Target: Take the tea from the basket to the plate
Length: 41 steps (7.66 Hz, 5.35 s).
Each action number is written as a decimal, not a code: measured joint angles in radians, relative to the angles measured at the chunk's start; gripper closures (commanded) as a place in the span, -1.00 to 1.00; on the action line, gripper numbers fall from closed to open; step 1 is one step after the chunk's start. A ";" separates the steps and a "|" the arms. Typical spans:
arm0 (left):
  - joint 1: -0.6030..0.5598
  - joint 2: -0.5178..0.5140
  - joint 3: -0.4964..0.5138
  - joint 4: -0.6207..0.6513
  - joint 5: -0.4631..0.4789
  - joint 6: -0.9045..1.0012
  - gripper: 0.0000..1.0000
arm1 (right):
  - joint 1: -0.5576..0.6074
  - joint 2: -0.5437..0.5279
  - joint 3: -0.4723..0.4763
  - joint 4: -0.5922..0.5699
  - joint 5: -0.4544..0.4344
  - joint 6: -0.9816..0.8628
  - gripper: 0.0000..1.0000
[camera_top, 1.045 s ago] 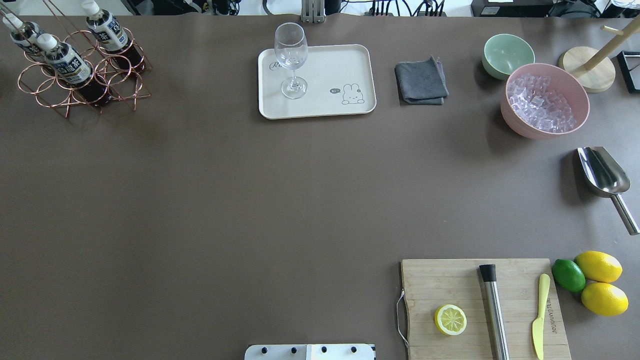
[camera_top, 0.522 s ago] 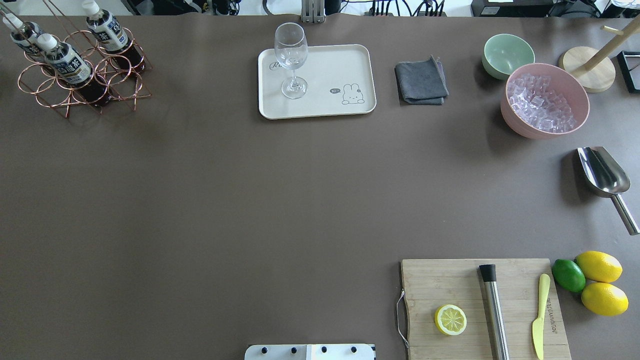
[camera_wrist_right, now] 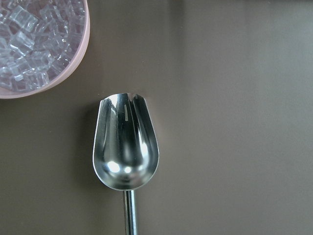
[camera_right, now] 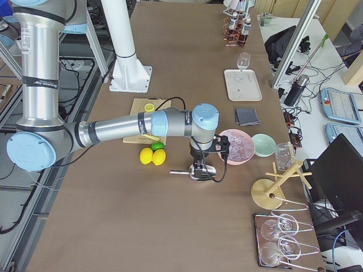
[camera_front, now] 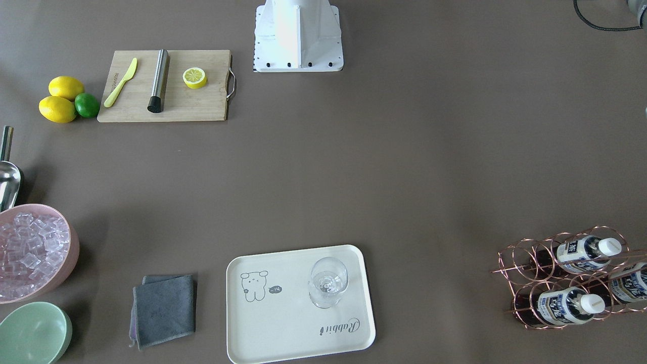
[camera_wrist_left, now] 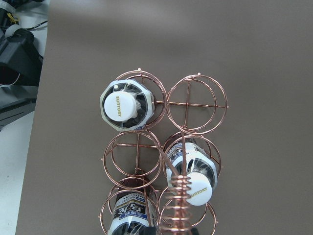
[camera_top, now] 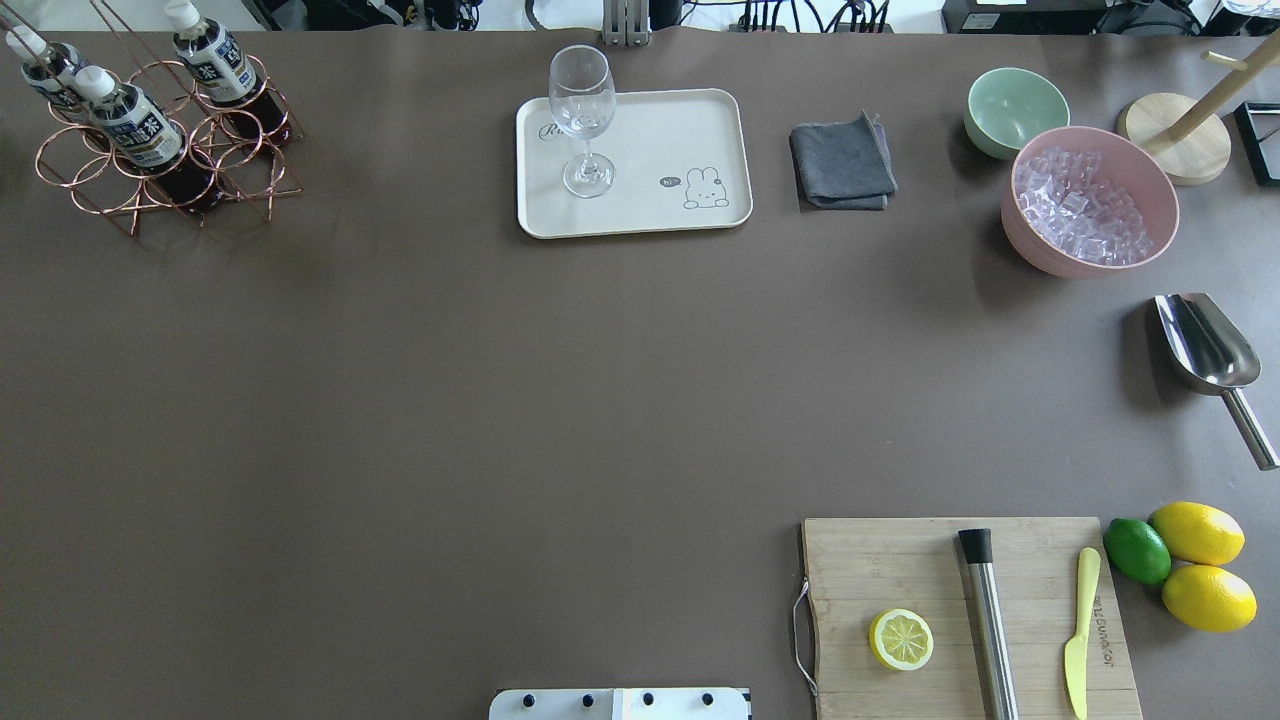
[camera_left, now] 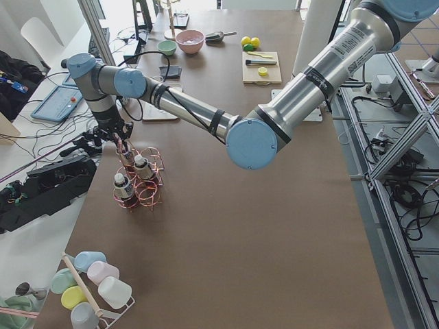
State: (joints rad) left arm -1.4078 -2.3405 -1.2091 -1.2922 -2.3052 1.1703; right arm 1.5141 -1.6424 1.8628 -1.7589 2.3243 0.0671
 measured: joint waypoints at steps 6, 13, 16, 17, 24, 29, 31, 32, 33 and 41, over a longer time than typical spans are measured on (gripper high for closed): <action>-0.018 0.016 -0.129 0.098 0.008 0.034 1.00 | 0.000 0.003 -0.002 0.000 0.000 0.000 -0.99; -0.075 0.076 -0.652 0.585 0.093 0.115 1.00 | 0.000 0.005 -0.009 0.001 0.004 0.000 -0.99; -0.056 0.063 -0.858 0.812 0.093 0.073 1.00 | -0.001 0.003 -0.009 0.001 0.006 0.000 -0.99; -0.048 0.061 -0.934 0.881 0.066 0.035 1.00 | -0.001 0.003 -0.011 0.002 0.006 0.000 -0.99; 0.450 -0.111 -1.182 0.919 0.144 -0.726 1.00 | 0.002 -0.006 -0.027 0.007 -0.021 0.002 -0.99; 0.696 -0.135 -1.138 0.806 0.256 -0.999 1.00 | -0.052 0.007 -0.066 0.088 0.001 0.007 -0.99; 0.761 -0.152 -1.094 0.728 0.306 -1.055 1.00 | -0.062 0.000 -0.024 0.142 0.021 0.012 -0.99; 0.782 -0.171 -1.075 0.700 0.323 -1.063 1.00 | -0.062 -0.003 -0.008 0.150 0.030 0.009 -0.99; 0.795 -0.190 -1.057 0.684 0.335 -1.066 1.00 | -0.063 -0.006 0.003 0.155 0.033 0.004 -0.99; 0.882 -0.340 -0.783 0.543 0.392 -1.070 1.00 | -0.036 -0.301 0.100 0.618 0.122 -0.108 -0.99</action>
State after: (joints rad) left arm -0.5257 -2.6807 -1.9924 -0.7492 -1.9129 0.1006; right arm 1.4776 -1.9431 1.9624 -1.1413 2.4465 -0.0410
